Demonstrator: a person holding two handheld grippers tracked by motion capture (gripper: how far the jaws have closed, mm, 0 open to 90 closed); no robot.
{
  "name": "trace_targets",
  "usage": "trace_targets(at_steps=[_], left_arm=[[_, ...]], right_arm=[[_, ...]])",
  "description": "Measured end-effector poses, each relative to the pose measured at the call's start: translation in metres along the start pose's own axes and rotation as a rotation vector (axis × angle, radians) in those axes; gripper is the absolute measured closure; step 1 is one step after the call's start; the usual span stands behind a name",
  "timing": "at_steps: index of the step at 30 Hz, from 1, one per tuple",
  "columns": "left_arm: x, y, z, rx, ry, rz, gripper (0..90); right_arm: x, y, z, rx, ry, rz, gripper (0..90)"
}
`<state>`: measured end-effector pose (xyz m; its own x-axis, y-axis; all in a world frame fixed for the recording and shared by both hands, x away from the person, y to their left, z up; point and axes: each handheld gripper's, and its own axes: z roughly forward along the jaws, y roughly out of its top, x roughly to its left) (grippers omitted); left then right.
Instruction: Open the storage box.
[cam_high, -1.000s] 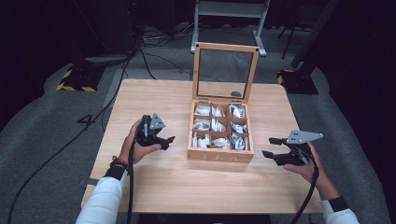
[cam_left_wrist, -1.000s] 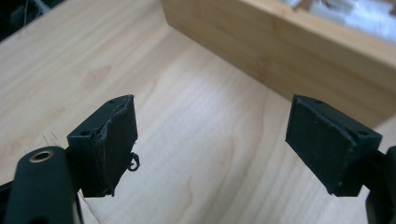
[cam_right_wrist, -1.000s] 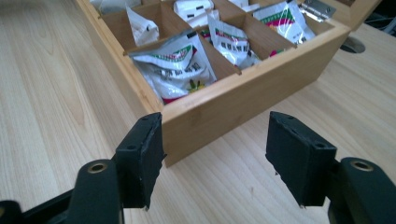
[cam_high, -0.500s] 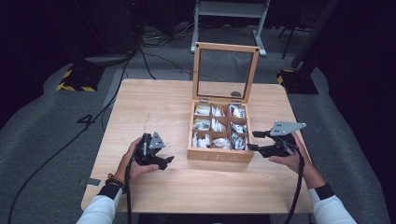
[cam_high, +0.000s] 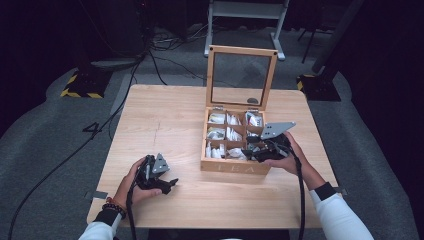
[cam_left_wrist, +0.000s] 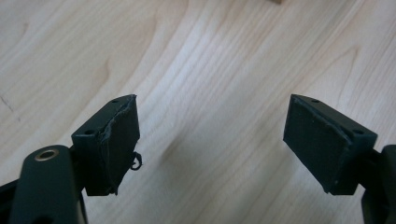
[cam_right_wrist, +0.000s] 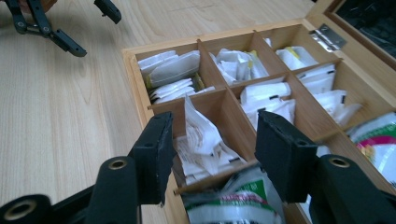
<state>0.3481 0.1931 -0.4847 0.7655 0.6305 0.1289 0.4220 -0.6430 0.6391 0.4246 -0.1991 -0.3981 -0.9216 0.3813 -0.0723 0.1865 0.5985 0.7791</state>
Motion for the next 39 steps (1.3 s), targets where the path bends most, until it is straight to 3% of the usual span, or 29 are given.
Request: trace_targets(at_steps=[10,18,23,30,32,33,39], left_arm=[[-0.004,-0.018,-0.002,-0.005,-0.029,-0.041,19.1],[0.006,-0.028,0.002,-0.057,-0.100,-0.101,16.8],[0.006,-0.029,0.002,-0.059,-0.098,-0.101,15.8],[0.006,-0.029,0.002,-0.059,-0.098,-0.104,15.8],[0.006,-0.029,0.002,-0.061,-0.096,-0.107,15.8],[0.006,-0.029,0.002,-0.060,-0.096,-0.107,15.8],[0.006,-0.029,0.002,-0.060,-0.096,-0.105,15.8]], right_arm=[[0.004,0.010,0.025,0.055,0.019,-0.036,48.7],[0.004,0.011,0.038,0.100,0.033,-0.052,51.1],[0.005,0.012,0.046,0.126,0.039,-0.058,52.9],[0.001,0.005,0.057,0.209,0.024,-0.048,58.3],[0.000,0.005,0.060,0.239,0.009,-0.057,61.8],[0.001,0.004,0.063,0.257,0.007,-0.062,69.5],[0.005,0.005,0.063,0.259,-0.009,-0.087,75.2]])
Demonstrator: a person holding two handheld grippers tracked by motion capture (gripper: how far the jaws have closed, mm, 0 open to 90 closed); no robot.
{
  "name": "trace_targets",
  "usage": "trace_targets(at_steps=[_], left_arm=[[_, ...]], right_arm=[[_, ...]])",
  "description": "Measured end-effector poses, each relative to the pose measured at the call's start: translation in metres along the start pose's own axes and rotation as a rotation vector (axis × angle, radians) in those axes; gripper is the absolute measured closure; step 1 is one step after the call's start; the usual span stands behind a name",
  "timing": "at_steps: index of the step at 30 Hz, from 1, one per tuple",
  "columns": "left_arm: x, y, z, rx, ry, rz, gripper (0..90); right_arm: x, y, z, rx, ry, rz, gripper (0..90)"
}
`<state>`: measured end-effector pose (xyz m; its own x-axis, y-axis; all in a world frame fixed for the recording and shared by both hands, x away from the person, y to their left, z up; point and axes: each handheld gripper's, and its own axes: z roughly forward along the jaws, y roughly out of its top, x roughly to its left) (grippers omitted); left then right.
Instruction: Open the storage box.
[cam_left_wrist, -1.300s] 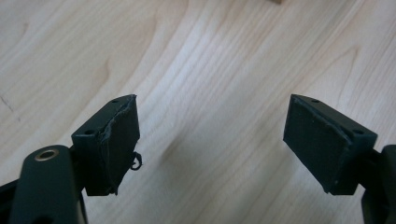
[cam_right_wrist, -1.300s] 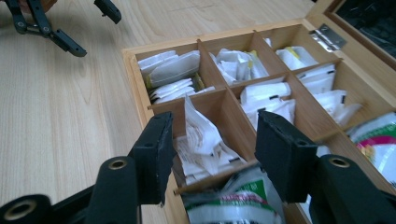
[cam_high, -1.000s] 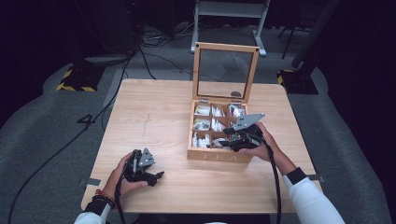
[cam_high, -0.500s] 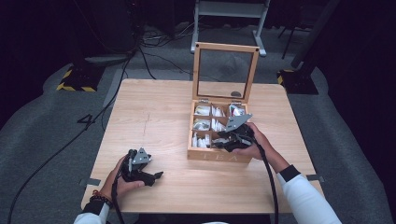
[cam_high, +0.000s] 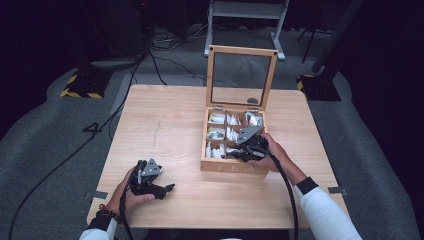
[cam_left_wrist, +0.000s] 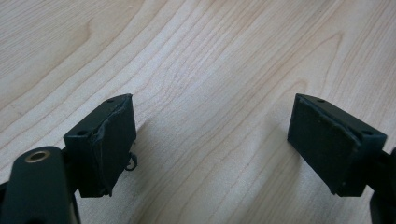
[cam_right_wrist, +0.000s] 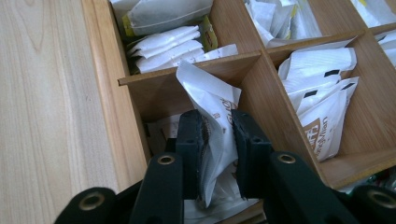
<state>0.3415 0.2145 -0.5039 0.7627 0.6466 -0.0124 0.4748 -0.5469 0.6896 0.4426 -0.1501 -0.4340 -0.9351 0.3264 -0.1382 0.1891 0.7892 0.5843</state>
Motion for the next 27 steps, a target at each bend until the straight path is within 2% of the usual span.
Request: trace_targets(at_steps=[2,3,6,7,12,27], left_arm=[[0.000,0.000,0.000,0.000,0.000,-0.001,15.8],[0.000,0.000,0.000,0.000,0.000,-0.001,15.8],[0.000,0.000,0.000,0.000,0.000,-0.001,15.8],[0.000,0.000,0.000,0.000,0.000,-0.001,15.8],[0.000,0.000,0.000,0.000,0.000,-0.001,15.8],[0.000,0.000,0.000,0.000,0.000,0.000,15.8]], right_arm=[[-0.001,-0.001,-0.005,-0.035,0.005,0.010,75.3],[-0.001,-0.001,-0.005,-0.035,0.005,0.010,75.3],[-0.002,-0.005,-0.017,-0.117,0.015,0.049,75.5],[-0.002,-0.005,-0.017,-0.117,0.015,0.049,75.5],[-0.003,-0.013,-0.028,-0.192,0.001,0.075,75.6],[0.004,-0.018,-0.059,-0.298,-0.016,0.083,75.6]])
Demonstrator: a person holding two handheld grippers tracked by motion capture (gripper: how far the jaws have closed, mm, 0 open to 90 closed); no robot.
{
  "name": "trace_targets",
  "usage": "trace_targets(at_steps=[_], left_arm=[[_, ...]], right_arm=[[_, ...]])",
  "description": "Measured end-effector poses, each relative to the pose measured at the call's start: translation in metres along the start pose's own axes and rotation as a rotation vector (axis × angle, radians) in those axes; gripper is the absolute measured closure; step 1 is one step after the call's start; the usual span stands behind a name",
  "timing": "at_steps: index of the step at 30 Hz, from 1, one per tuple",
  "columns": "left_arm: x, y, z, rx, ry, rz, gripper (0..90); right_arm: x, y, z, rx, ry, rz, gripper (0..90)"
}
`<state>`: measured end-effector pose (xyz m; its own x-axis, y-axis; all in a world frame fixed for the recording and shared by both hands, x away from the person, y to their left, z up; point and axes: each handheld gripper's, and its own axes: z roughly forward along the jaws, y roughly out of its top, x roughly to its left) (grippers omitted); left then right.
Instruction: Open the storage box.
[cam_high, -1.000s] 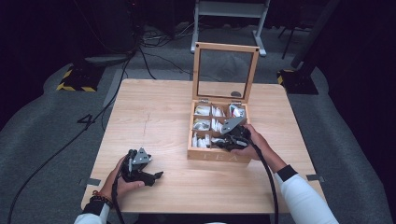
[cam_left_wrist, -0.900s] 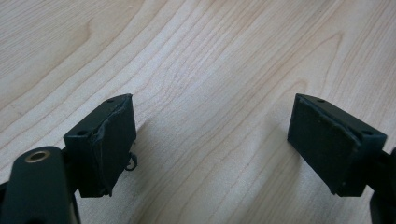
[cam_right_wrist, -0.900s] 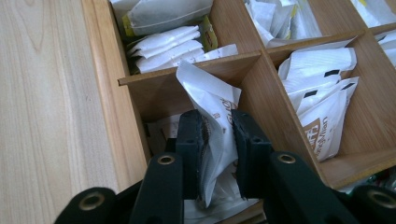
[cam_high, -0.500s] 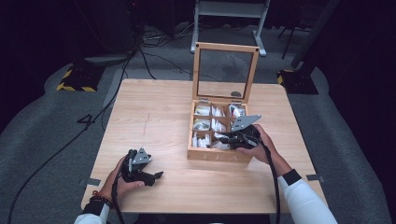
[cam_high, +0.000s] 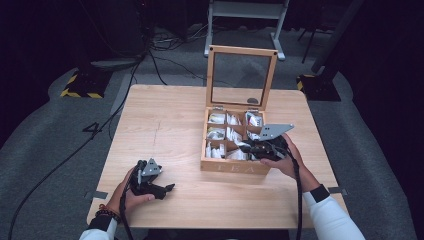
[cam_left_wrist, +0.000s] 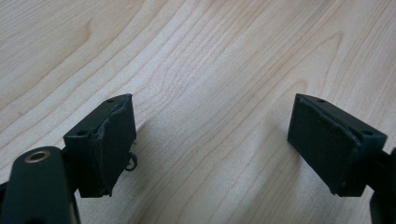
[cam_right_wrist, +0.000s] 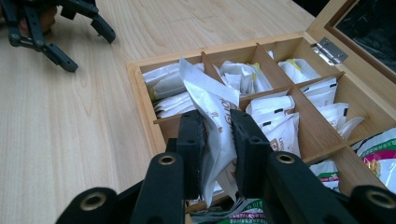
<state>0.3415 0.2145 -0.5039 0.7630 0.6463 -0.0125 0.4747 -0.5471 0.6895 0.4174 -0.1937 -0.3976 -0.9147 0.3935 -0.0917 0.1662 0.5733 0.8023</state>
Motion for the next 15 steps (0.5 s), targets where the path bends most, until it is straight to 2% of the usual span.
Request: trace_targets(at_steps=[8,15], left_arm=[[0.000,0.000,0.000,0.000,0.000,0.000,15.8],[0.000,0.000,0.000,0.000,0.000,0.000,15.8]], right_arm=[[0.011,-0.002,-0.023,-0.052,0.010,-0.008,75.7],[0.022,-0.004,-0.032,-0.066,0.023,-0.021,75.7]])
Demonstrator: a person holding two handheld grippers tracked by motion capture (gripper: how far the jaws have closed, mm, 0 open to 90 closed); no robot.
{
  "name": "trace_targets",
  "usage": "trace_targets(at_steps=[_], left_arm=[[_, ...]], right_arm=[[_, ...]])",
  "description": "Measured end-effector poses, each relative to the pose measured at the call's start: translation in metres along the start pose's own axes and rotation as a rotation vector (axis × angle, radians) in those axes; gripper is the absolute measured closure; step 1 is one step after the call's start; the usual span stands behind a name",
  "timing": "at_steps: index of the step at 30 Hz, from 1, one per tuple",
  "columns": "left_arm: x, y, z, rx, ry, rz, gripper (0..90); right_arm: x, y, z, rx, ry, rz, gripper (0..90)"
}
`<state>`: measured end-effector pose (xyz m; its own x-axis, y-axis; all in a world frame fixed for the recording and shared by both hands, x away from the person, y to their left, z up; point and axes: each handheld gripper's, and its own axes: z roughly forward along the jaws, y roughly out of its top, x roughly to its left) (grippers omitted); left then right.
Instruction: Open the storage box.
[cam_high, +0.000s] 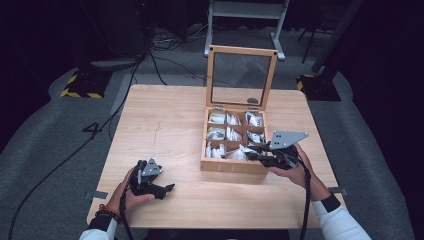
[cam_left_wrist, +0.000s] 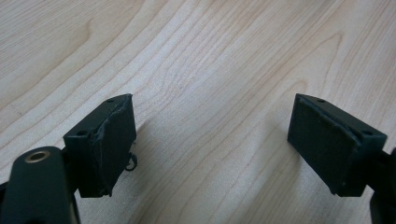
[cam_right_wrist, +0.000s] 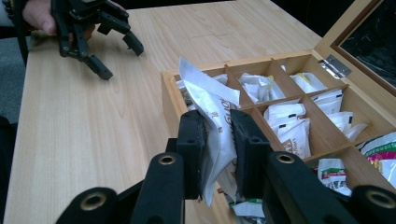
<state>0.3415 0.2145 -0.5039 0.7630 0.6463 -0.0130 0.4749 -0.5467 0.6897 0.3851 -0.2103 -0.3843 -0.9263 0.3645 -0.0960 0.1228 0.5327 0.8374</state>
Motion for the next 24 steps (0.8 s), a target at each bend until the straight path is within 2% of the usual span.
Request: trace_targets(at_steps=[5,13,24], left_arm=[[0.000,0.000,0.000,0.000,0.000,0.000,15.8],[0.000,0.000,0.000,0.000,0.000,0.000,15.8],[0.000,0.000,0.000,0.000,0.000,0.000,15.8]], right_arm=[[0.009,-0.002,-0.004,0.000,0.020,-0.007,75.7],[0.027,-0.011,-0.002,0.033,0.048,-0.023,75.6],[0.044,-0.031,0.014,0.100,0.097,-0.032,75.5]])
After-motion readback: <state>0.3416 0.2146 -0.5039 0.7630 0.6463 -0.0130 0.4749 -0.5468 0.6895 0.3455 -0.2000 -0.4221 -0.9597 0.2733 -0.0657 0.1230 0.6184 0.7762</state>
